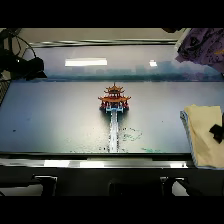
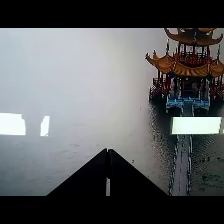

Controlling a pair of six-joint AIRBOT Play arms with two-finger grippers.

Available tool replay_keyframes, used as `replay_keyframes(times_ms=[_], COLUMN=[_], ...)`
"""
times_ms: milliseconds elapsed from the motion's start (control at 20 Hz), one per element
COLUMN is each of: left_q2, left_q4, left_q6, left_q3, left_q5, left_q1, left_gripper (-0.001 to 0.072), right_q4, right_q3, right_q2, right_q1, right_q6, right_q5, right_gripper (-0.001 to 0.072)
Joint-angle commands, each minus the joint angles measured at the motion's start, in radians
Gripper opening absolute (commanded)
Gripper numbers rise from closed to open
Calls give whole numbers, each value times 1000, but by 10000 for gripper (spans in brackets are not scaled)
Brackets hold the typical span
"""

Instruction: Fold the clothes and pants, and hang the long-sleeved shirts on hangers.

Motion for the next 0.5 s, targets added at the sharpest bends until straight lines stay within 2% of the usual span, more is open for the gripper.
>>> replay_keyframes(times_ms=[0, 50, 100, 150, 200, 450], left_q2=[17, 31, 52, 79, 119, 365], left_q4=[1, 5, 20, 27, 27, 27], left_q6=[52, 69, 78, 93, 103, 130], left_q3=[-6, -21, -51, -93, -157, -522], left_q5=[2, 5, 13, 33, 72, 235], left_q1=[1, 1, 1, 1, 1, 1], left_gripper=[18, 18, 18, 18, 18, 18], right_q4=[428, 519, 570, 578, 575, 530], right_q3=[143, 156, 156, 156, 151, 146], right_q2=[33, 44, 54, 55, 53, 51], right_q1=[12, 42, 93, 163, 235, 593], right_q6=[-232, -282, -319, -345, -371, -391], right_q5=[309, 371, 413, 420, 425, 451], right_gripper=[149, 104, 100, 45, 32, 30])
